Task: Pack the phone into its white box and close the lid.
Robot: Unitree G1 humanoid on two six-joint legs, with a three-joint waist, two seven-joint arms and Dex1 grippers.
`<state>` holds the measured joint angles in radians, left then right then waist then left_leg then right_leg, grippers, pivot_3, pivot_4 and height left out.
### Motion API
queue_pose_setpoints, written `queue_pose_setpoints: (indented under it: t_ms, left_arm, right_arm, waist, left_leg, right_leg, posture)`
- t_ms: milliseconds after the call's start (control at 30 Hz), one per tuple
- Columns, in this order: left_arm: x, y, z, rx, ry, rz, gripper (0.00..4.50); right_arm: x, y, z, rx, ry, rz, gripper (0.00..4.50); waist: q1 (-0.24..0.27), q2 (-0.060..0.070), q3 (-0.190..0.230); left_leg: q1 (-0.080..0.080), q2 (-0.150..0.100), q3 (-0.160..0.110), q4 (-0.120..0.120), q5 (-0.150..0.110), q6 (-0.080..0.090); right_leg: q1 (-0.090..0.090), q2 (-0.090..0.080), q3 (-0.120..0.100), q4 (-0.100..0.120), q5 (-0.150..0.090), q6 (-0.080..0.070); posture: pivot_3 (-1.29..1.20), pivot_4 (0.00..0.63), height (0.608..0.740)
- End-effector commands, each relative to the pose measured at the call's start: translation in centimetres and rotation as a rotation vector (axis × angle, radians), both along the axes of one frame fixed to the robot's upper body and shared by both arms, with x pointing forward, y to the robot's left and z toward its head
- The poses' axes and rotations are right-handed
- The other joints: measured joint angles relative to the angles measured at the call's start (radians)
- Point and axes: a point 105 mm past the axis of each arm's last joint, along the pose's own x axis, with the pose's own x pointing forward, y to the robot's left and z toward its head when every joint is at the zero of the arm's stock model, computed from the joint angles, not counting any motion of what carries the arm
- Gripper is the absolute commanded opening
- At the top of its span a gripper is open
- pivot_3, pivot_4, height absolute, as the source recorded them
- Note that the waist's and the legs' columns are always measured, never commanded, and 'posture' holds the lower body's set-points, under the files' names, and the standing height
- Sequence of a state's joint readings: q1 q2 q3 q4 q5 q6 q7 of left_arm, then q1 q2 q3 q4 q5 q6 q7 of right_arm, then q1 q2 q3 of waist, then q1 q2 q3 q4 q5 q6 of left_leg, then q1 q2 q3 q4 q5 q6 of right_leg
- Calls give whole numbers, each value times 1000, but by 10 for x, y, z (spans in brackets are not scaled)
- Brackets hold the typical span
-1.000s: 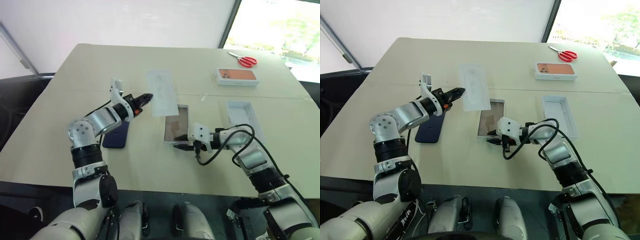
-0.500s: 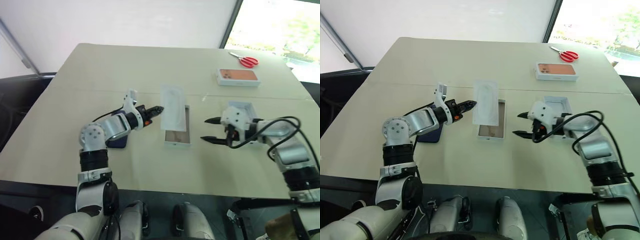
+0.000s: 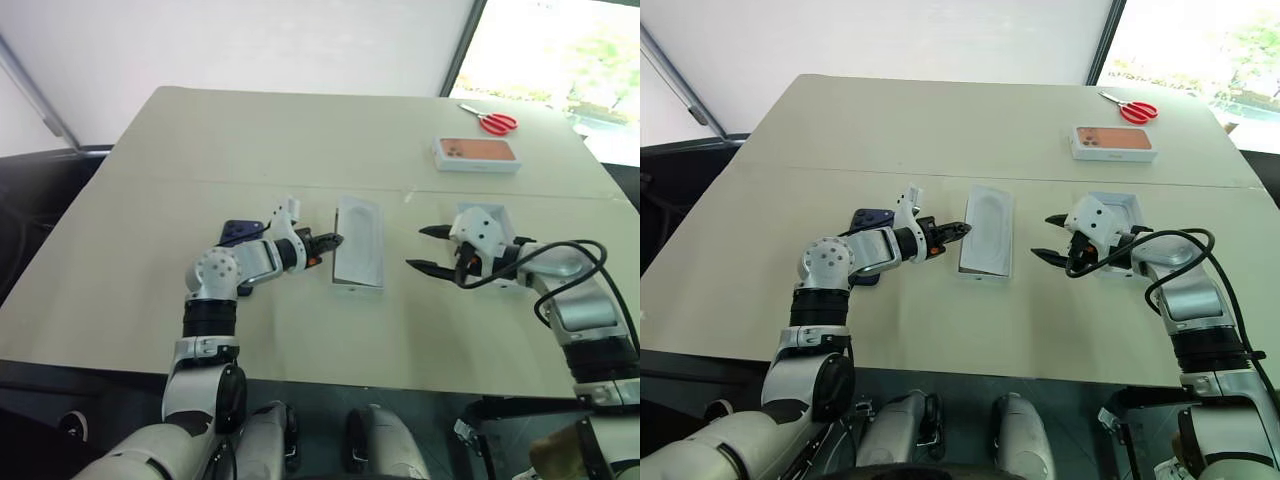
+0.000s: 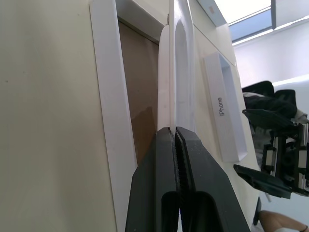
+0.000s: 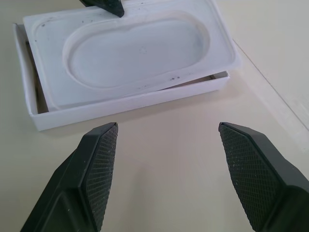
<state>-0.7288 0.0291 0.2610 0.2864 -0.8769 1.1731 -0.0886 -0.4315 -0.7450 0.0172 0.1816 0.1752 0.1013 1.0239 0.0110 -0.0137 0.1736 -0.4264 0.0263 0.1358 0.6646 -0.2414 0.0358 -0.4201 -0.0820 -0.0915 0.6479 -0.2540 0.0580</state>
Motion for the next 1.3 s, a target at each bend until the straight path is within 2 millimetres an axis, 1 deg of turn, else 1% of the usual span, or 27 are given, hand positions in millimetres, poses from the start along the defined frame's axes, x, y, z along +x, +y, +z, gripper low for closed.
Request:
queue_pose_setpoints:
  t_ms: [33, 133, 200, 300, 367, 467, 567, 633, 700, 767, 867, 900, 933, 967, 1033, 1067, 1167, 1267, 1300]
  left_arm:
    - [0, -4, 13, -16, -36, -27, 1438]
    - [0, -3, 13, -1, -33, -25, 2863]
    - [1, -1, 16, 5, -48, -22, 2863]
    - [0, 1, 23, 16, -78, -33, 2863]
    - [1, 3, 27, 18, -93, -30, 2863]
    - [3, 6, 33, 15, -103, -27, 2863]
    - [1, 7, 37, 28, -124, -36, 2863]
    - [4, 15, 36, 50, -171, -5, 2863]
    - [3, 22, 37, 76, -218, -3, 2863]
    - [2, 29, 39, 138, -295, 3, 2863]
    - [7, 46, 51, 193, -440, 54, 2903]
    - [10, 55, 53, 227, -489, 88, 2903]
    - [12, 62, 54, 272, -530, 103, 2903]
    - [13, 67, 54, 312, -572, 108, 2903]
    - [14, 77, 55, 331, -605, 132, 2903]
    - [15, 82, 55, 351, -623, 142, 2903]
    - [15, 93, 64, 290, -633, 190, 2903]
    - [12, 99, 71, 303, -695, 205, 2903]
    - [12, 100, 74, 274, -693, 218, 2903]
  right_arm:
    - [5, 1, 17, 30, -69, -2, 3541]
    - [8, 5, 20, 52, -78, -2, 3541]
    - [12, 10, 25, 85, -95, 0, 3541]
    - [18, 24, 37, 172, -113, 4, 3541]
    - [19, 33, 39, 207, -107, 11, 3541]
    - [23, 45, 39, 232, -102, 19, 3541]
    - [25, 55, 34, 232, -94, 27, 3541]
    - [27, 65, 31, 237, -93, 34, 3541]
    - [31, 71, 27, 218, -108, 28, 3541]
    - [34, 77, 27, 234, -102, 26, 3541]
    - [44, 80, 25, 204, -136, -19, 2704]
    - [48, 83, 24, 192, -144, -39, 2278]
    - [51, 86, 21, 163, -158, -50, 1734]
    - [52, 90, 17, 138, -171, -41, 1317]
    - [53, 96, 9, 103, -169, -31, 237]
    - [56, 97, 6, 84, -172, -40, 110]
    - [57, 107, 1, 88, -143, -20, 110]
    - [66, 111, -1, 18, -196, -45, 110]
    - [68, 111, -1, 3, -210, -49, 110]
  waist:
    - [0, 0, 0]
    - [-1, 0, 0]
    - [-1, 0, 0]
    - [-6, 0, 0]
    - [-6, 0, 0]
    - [-5, 0, 0]
    - [-3, 0, 0]
    - [-3, 0, 0]
    - [-8, 0, 0]
    - [-16, 0, 0]
    - [-25, 1, 0]
    - [-25, 1, 0]
    - [-26, 1, 0]
    - [-26, 1, 0]
    - [-27, 1, 0]
    - [-27, 1, 0]
    - [-25, 1, 0]
    - [-25, 1, 0]
    - [-26, 1, 0]
  left_leg:
    - [0, 0, 0, 0, 0, 0]
    - [0, 0, 0, 0, 0, 0]
    - [0, 0, 0, 0, 0, 0]
    - [0, 0, 0, 0, 0, 0]
    - [0, 0, 0, 0, 0, 0]
    - [0, 0, 0, 0, 0, 0]
    - [0, 0, 0, 0, 0, 0]
    - [0, 0, 0, 0, 0, 0]
    - [0, 0, 0, 0, 0, 0]
    - [0, 0, 0, -1, 0, -1]
    - [0, 0, 0, -1, 1, -1]
    - [0, 0, 0, -1, 1, -1]
    - [0, 0, 0, -1, 1, -1]
    - [0, 0, 0, -2, 1, -2]
    - [0, 0, 0, -3, 1, -2]
    - [0, 0, 1, -3, 1, -2]
    - [-1, 0, 1, -3, 1, -2]
    - [-1, 0, 1, -3, 1, -2]
    - [-1, 0, 1, -3, 1, -2]
  right_leg:
    - [0, 0, 0, 0, 0, 0]
    - [0, 0, 0, 0, 0, 0]
    - [0, 0, 0, 0, 0, 0]
    - [0, 0, 0, 0, 0, 0]
    - [0, 0, 0, 1, 0, 0]
    - [0, 0, 0, 1, 0, 0]
    - [0, 0, 0, 0, 0, 0]
    - [0, 0, 0, 1, 0, 0]
    - [0, 0, 0, 1, 0, 0]
    - [-1, 0, 0, 1, 0, 0]
    - [-1, 0, 0, 1, 0, 0]
    - [-1, 0, 0, 1, 0, 0]
    - [-1, 0, 0, 1, 0, 0]
    - [-2, 0, 0, 1, 0, 0]
    - [-2, 0, 0, 1, 0, 0]
    - [-2, 0, 0, 1, 0, 0]
    - [-3, 0, 0, 0, 0, 0]
    - [-3, 0, 0, 1, 0, 0]
    - [-3, 0, 0, 1, 0, 0]
  posture:
    - [0, 150, 740]
    - [0, 150, 740]
    - [0, 150, 740]
    - [0, 150, 740]
    - [0, 150, 740]
    - [0, 150, 740]
    - [0, 150, 740]
    - [0, 150, 740]
    - [0, 150, 740]
    - [0, 150, 740]
    - [0, 150, 740]
    - [0, 150, 740]
    - [0, 150, 740]
    - [0, 150, 740]
    - [0, 150, 740]
    - [0, 150, 740]
    - [0, 150, 740]
    - [0, 150, 740]
    - [0, 150, 740]
